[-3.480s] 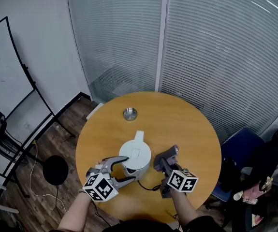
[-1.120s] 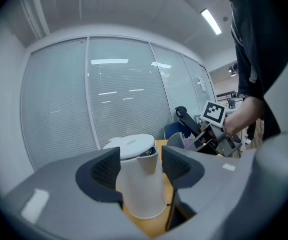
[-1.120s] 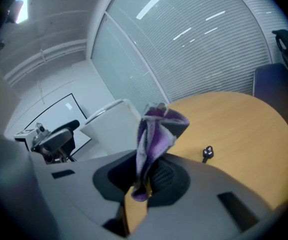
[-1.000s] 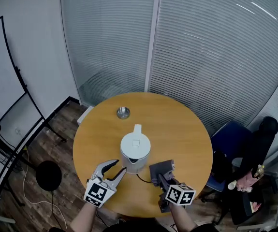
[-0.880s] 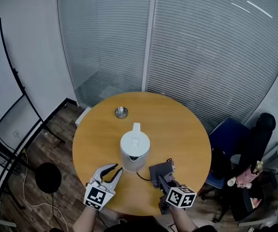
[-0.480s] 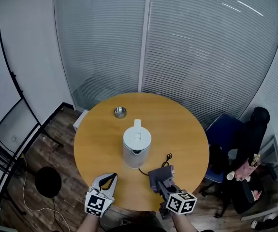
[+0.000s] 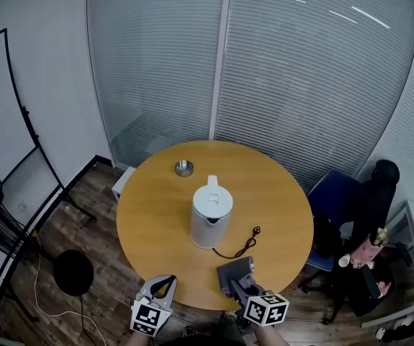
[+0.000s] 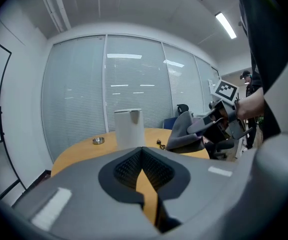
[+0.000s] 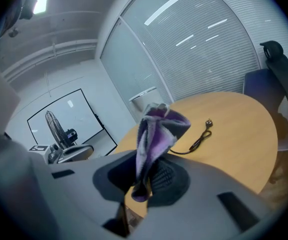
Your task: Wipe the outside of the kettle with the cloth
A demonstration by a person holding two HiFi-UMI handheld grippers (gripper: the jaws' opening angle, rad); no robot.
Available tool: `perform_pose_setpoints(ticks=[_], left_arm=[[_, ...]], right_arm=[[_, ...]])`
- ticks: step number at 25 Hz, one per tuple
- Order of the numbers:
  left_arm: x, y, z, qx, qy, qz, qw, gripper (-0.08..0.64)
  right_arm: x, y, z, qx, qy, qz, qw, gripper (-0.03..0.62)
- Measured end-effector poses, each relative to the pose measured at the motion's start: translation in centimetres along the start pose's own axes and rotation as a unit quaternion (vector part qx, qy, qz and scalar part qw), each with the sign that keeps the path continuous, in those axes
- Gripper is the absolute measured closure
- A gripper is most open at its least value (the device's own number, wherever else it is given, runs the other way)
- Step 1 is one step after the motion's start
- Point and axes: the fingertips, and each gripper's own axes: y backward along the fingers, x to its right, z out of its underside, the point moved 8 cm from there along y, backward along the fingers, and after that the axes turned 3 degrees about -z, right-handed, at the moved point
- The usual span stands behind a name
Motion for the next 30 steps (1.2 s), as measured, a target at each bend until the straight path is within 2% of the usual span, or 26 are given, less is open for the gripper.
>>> perform_pose_setpoints(ticks=[2,5,12,20,30], left_arm=[[0.7,0.6,0.7,-0.005,0.002,0.011,0.9999,0.549],[1.1,1.7,1.9,-0.011,0.037,0.019,0.9991,0.549],[1.6,3.9,4.0,-0.015,0.07,0.01,0.9973,0.549],[2.6,5.4,4.5,-0.03,0.076,0.017,0.9965,0.551],[2.2,4.9,4.3,-0.018,0.05,0.018,0.9984,0.549]], right_arm=[[-0.6,0.1,0.6,-0.004,0.004,-0.001,1.0,0.551],[-1.5,0.1,1.4,-0.012,0.007,-0.003,1.0,0.551],[-2.7,0.0,3.4,-0.04,0.014,-0.008,0.999,0.551],[-3.6,-0.2,4.5,-0.063,0.014,-0.018,0.998,0.551],[-3.3,-0.3,4.3,-0.065,0.017,-0.017,0.998,0.551]])
